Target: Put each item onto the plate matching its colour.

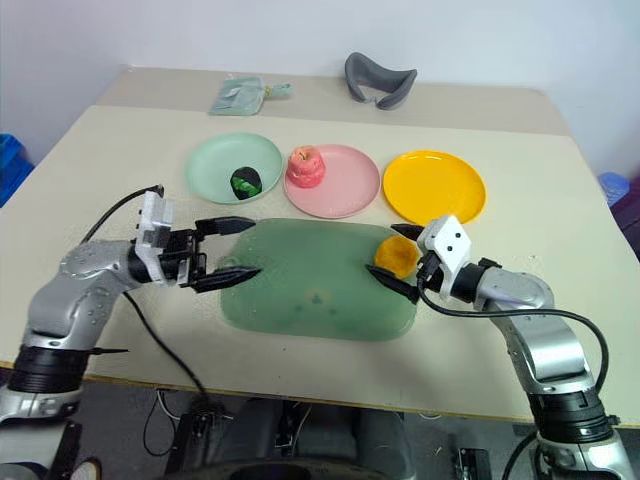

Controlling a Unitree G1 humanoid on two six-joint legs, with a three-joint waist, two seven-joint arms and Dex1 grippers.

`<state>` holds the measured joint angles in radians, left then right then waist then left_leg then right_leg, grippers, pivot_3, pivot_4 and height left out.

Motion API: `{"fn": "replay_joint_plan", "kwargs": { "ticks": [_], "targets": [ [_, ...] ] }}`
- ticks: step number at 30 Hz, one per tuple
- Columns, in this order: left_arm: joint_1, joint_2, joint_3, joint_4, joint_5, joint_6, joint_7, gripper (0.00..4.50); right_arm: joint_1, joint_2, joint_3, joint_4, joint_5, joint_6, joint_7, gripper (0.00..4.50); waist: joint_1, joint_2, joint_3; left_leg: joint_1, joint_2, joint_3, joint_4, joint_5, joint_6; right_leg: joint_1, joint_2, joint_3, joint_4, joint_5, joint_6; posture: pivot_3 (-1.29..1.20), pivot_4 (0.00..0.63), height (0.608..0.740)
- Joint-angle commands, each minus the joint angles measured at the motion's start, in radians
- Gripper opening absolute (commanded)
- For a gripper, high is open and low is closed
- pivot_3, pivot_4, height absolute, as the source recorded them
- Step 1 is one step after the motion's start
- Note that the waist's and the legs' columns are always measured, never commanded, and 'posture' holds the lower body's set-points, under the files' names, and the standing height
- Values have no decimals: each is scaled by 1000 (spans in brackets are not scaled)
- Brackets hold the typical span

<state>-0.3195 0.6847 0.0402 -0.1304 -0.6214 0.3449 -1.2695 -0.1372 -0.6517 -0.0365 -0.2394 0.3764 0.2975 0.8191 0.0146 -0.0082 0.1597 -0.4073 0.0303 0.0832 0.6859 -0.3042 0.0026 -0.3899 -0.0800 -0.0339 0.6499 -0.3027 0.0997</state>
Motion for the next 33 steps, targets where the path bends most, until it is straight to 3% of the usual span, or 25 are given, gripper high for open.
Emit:
{"fn": "replay_joint_plan", "kwargs": {
  "ticks": [1,11,15,24,27,30,32,33],
  "targets": [
    [0,35,-4,-45,-18,9,-57,4485,-13,8,5,29,-18,-49,20,4500,-2,0,0,0,0,0,0,0,0,0,0,0,0,0,0,0,150,740],
    [9,69,-6,-75,-41,55,-113,4485,-42,27,26,78,-38,-58,25,4500,-4,0,0,0,1,0,0,0,0,-1,1,1,0,0,0,0,150,740],
    [4,62,-1,-78,-41,62,-104,4500,-50,29,30,66,-45,-46,21,2807,-5,0,0,0,1,0,0,0,0,-1,1,1,0,0,0,0,150,740],
    [25,43,4,-103,-38,54,-59,4500,-61,19,25,19,-48,-25,14,2807,-4,0,0,0,1,0,0,0,0,-1,0,1,0,0,0,0,150,740],
    [33,38,4,-110,-33,49,-46,4500,-93,21,-22,-1,48,50,34,2807,-5,0,0,0,1,0,0,0,0,-1,0,1,0,0,0,0,150,740],
    [39,35,3,-115,-33,48,-36,4500,-111,7,-43,-18,83,75,48,3603,-4,0,0,0,1,0,0,0,0,-1,0,1,0,0,0,0,150,740],
    [42,34,2,-116,-34,47,-32,4500,-114,3,-46,-23,78,75,44,4488,-2,0,0,0,1,0,0,0,1,-1,0,1,0,0,0,0,150,740],
    [42,33,1,-117,-34,47,-30,4500,-114,2,-47,-27,81,77,47,4488,-3,0,0,0,1,0,0,0,1,-1,0,1,0,0,0,0,150,740]
  ]
}}
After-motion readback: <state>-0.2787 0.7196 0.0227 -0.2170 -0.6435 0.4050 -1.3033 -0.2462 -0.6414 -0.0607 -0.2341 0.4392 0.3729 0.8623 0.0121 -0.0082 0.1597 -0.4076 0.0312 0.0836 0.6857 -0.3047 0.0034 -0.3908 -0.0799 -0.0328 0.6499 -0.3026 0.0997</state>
